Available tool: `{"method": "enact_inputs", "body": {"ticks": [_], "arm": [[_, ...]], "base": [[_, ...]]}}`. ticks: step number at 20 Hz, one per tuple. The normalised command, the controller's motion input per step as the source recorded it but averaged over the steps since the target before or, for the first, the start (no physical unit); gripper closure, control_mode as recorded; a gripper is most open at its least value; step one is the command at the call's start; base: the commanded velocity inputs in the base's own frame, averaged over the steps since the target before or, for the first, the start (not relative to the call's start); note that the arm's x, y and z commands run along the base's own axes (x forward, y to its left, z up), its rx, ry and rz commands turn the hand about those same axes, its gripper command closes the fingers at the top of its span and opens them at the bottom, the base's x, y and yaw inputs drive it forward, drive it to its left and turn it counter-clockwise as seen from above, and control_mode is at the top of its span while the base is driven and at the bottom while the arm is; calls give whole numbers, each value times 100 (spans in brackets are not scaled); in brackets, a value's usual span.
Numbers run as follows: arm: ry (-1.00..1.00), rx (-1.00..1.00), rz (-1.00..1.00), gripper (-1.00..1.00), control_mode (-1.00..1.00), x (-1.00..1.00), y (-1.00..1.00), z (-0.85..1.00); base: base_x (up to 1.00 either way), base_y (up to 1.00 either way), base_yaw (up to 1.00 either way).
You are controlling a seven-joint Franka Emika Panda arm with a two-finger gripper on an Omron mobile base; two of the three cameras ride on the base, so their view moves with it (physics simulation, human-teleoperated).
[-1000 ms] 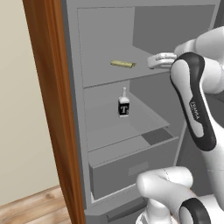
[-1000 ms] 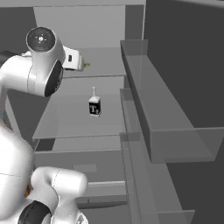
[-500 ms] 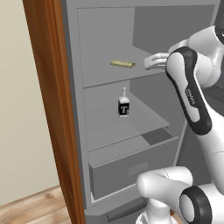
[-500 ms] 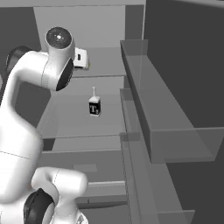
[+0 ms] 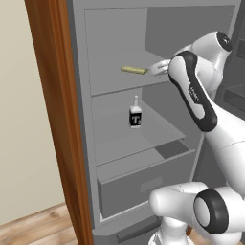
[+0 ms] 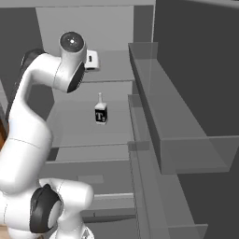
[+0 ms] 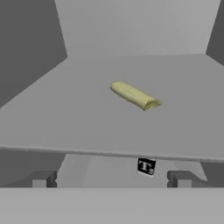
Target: Retrieve the butter from the fridge and place it on a plate on the dining table. Then retrieve the butter knife by the fridge and place it near the plate.
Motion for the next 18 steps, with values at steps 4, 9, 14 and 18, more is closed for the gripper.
{"method": "enact_inputs", "body": {"ticks": [4,9,14,18], "arm": [[8,-16,4,-100,-100,52,0,6],[14,-6,4,-100,-100,51,6,-3],[7,-3,0,-100,-100,56,19,-10],[0,0,0,-100,-100,50,9,-4]], "base": [[0,0,0],[0,0,0],[0,0,0],[0,0,0]]}}
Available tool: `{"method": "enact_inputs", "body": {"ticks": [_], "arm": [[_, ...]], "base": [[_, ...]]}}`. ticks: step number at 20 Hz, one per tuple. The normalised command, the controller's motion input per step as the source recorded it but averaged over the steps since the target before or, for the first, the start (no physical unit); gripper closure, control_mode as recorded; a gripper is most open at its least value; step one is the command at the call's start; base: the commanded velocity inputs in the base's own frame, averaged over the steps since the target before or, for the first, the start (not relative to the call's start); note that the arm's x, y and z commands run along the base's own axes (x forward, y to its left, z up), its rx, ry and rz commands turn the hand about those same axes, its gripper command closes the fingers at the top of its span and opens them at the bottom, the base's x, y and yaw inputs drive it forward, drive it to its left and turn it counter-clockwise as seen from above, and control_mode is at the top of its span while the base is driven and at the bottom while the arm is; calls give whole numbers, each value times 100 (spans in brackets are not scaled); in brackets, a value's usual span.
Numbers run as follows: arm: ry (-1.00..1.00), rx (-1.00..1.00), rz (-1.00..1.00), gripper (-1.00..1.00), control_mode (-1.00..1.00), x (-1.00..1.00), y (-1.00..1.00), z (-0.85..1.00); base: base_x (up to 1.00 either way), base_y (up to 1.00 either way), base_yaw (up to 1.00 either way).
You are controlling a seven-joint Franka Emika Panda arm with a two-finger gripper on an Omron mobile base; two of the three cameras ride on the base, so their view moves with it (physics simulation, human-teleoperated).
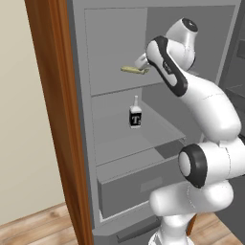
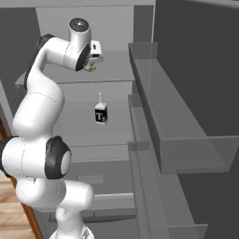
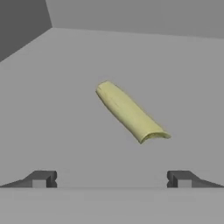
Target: Retrieve the butter from the fridge and place it on a plate on the dining table. Then retrieve the butter knife by the fridge and place it near the plate.
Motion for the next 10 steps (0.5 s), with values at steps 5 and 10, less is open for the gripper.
{"method": "enact_inputs", "body": {"ticks": [5,10], "arm": [[0,0,0,-100,-100,39,3,-2],[0,0,0,-100,-100,26,9,-5]], "base": [[0,0,0],[0,0,0]]}}
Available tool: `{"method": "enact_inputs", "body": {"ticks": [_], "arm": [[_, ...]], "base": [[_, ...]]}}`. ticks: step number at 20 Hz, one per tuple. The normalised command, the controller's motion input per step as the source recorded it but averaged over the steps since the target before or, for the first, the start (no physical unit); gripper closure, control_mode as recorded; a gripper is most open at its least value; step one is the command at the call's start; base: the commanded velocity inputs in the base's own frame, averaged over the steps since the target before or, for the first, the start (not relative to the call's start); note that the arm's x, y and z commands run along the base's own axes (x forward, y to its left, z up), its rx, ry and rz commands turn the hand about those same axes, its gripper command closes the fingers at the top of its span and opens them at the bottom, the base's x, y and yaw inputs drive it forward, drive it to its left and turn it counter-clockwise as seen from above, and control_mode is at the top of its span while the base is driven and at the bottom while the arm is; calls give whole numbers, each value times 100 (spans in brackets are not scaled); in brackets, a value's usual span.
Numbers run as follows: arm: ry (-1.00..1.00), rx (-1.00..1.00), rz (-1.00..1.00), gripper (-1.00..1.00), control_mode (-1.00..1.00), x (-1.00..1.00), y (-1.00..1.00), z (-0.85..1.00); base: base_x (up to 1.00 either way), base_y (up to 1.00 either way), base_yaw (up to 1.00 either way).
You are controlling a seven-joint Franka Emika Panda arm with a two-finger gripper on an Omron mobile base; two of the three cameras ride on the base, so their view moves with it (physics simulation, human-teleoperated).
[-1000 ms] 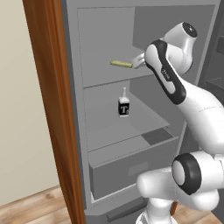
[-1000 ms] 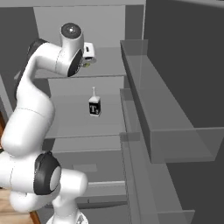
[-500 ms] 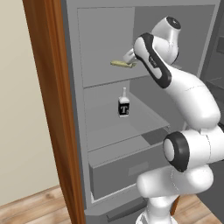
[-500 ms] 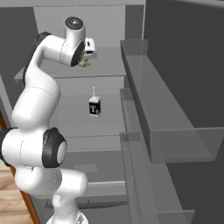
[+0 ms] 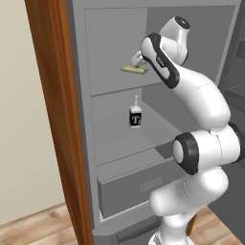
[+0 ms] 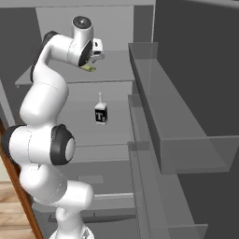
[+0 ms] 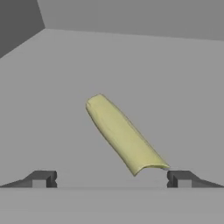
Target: Retrieve the butter from the fridge and place it on a plate on the dining table. Then retrieve the butter knife by the fridge and place it near the plate.
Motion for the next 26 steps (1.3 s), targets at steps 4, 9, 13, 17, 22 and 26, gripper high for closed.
{"method": "enact_inputs", "body": {"ticks": [4,9,13,17,22,26], "arm": [[0,0,1,-100,-100,29,13,-15],[0,-2,2,-100,-100,25,12,-23],[0,-2,4,-100,-100,26,1,-10],[0,-3,6,-100,-100,20,0,-10],[1,-4,6,-100,-100,19,0,-7],[0,-5,5,-100,-100,4,4,-7]], "base": [[0,0,0],[0,0,0],[0,0,0],[0,0,0],[0,0,0],[0,0,0]]}}
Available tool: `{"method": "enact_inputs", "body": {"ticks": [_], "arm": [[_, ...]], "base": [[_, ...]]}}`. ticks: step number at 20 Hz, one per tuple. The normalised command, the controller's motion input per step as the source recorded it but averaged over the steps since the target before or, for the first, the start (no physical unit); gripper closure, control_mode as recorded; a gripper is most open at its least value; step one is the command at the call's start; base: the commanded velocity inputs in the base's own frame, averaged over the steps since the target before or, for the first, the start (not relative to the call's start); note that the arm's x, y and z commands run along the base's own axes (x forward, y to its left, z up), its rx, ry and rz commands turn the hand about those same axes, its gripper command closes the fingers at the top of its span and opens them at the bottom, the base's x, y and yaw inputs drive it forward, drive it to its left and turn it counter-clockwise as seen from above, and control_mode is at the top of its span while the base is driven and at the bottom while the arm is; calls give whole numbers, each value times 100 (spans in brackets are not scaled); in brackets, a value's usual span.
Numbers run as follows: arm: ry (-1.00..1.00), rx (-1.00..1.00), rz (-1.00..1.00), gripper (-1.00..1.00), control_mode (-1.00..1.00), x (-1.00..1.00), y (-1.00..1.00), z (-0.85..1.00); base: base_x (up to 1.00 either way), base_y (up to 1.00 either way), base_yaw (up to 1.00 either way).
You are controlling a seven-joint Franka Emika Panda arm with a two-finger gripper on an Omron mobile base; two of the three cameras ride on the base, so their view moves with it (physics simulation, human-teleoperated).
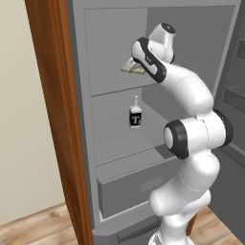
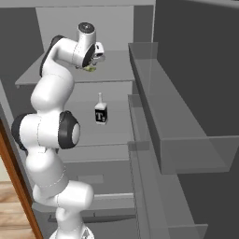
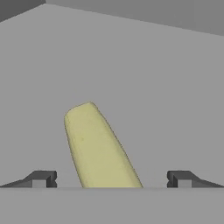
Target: Retrieve the butter from the fridge and place it on a plate on the dining table. Then retrieve the butter knife by the fridge and place it near the plate.
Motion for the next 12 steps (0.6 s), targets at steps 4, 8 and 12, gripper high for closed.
{"method": "enact_inputs", "body": {"ticks": [4,8,12], "arm": [[0,-7,4,-100,-100,4,1,-16],[0,-6,3,-100,-100,1,0,-27],[0,-5,3,-100,-100,0,0,-36]], "base": [[0,0,0],[0,0,0],[0,0,0]]}}
